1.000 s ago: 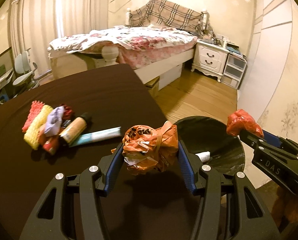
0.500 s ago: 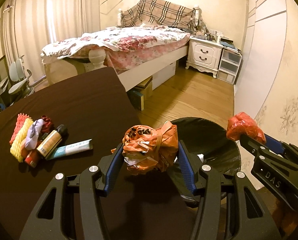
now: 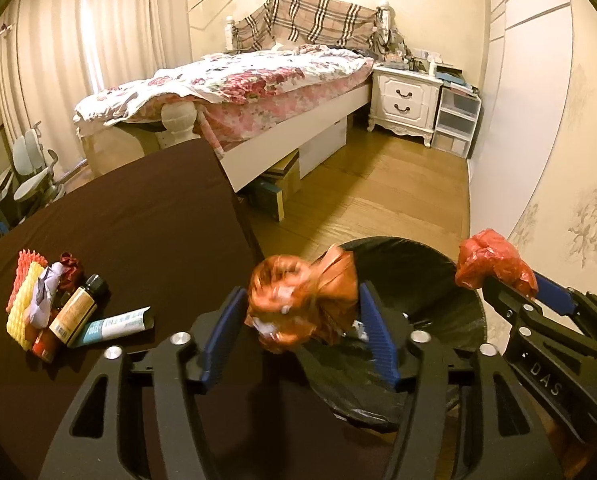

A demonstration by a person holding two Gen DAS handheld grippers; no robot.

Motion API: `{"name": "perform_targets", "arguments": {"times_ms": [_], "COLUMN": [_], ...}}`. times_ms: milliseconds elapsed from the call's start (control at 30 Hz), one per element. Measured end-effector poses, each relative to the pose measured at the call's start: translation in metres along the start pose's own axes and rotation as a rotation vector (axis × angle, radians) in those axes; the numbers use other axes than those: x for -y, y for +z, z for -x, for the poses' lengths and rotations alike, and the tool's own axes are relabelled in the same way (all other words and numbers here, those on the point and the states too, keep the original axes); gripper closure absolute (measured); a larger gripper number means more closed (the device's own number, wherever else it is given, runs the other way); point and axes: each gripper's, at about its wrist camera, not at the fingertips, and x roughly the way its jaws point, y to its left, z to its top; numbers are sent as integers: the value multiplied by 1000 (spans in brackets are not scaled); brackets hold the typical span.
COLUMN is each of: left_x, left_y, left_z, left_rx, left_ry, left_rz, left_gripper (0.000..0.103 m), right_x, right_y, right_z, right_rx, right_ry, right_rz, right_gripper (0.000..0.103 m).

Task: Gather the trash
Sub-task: 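Move both bags over the black bin and open both grippers to drop them, then bring both open grippers back over the remaining trash on the table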

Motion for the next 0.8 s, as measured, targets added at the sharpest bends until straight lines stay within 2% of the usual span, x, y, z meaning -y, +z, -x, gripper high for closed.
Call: {"name": "perform_targets", "arguments": {"times_ms": [33, 167, 233, 500, 800], "left_x": [-1, -9, -11, -15, -40], "left_y": [0, 1, 1, 0, -9], "left_z": [0, 0, 1, 6, 23], "left_rx": [0, -4, -4, -1, 15], "left_ry": [3, -7, -7, 0, 59], "left_rz": [7, 40, 53, 57, 75], "left_gripper": [29, 22, 22, 21, 21], "right_x": [1, 6, 6, 5, -23], "right_y": [0, -1, -2, -1, -2], "right_z": [-1, -3, -2, 4, 9], "right_rx": [2, -3, -2, 4, -7], "right_ry": [-5, -16, -15, -11, 44], "right_rz": [-4, -18, -21, -26, 14], "right_gripper": [41, 38, 34, 34, 34]}}
